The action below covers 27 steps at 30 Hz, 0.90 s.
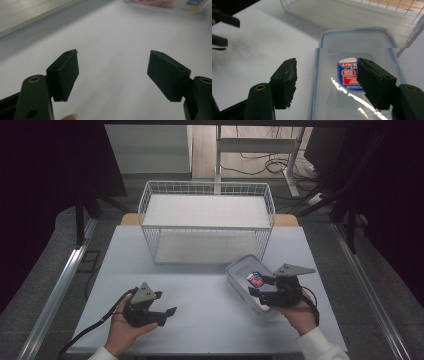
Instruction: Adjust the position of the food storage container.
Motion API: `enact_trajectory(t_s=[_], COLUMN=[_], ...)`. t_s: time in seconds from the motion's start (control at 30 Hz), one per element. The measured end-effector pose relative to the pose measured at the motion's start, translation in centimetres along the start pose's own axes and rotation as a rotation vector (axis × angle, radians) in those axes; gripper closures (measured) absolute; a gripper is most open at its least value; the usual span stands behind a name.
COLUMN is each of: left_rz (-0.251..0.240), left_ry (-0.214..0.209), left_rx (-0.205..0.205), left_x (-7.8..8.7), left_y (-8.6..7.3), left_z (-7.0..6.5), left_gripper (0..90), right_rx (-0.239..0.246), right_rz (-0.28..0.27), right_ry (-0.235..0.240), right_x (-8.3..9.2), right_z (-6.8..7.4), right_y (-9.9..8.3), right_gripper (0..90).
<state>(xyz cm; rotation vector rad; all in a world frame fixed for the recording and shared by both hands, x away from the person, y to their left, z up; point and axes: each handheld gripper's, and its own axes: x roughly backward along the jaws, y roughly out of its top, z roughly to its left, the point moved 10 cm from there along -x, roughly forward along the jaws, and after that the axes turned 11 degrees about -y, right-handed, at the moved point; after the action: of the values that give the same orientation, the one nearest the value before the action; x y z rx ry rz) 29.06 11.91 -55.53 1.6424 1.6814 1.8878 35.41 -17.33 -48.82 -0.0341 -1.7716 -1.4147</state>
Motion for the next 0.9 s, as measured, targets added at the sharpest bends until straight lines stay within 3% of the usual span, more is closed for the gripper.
enact_trajectory(t_s=[0.2,0.23,0.3,0.33,0.43,0.57,0.7,0.83,0.9], left_rz=[0.002,-0.001,-0.003,-0.003,-0.001,0.001,0.006,0.006,0.001], left_ry=[0.003,0.004,0.002,0.004,0.004,0.008,0.008,0.013,0.021], left_rx=[-0.006,-0.006,-0.004,-0.006,-0.007,-0.006,-0.006,-0.005,-0.001], left_x=[-0.1,-0.1,-0.1,0.0,0.0,0.0,-0.1,-0.1,0.0], left_y=[-0.1,0.0,0.0,0.0,-0.1,-0.1,-0.2,-0.2,-0.1], left_z=[0.2,0.2,0.2,0.2,0.2,0.2,0.2,0.3,0.4], left_gripper=[25.3,25.4,25.4,25.4,25.3,25.4,25.4,25.3,25.3], right_rx=[-0.026,-0.047,-0.05,-0.043,-0.059,-0.096,-0.089,-0.1,-0.086], right_rz=[0.012,0.029,0.03,0.04,0.063,0.084,0.104,0.129,0.175], right_ry=[-0.047,-0.055,-0.064,-0.084,-0.106,-0.101,-0.132,-0.14,-0.135], right_x=[-0.4,-0.8,-1.0,-1.6,-2.6,-3.8,-4.6,-5.5,-6.2], right_z=[-2.1,-3.0,-3.6,-4.6,-6.3,-8.0,-9.3,-10.7,-11.3], right_y=[1.2,1.6,1.9,2.2,2.4,2.5,2.4,2.2,1.6], right_gripper=[34.3,36.1,38.0,42.8,48.0,52.8,57.2,67.1,76.2])
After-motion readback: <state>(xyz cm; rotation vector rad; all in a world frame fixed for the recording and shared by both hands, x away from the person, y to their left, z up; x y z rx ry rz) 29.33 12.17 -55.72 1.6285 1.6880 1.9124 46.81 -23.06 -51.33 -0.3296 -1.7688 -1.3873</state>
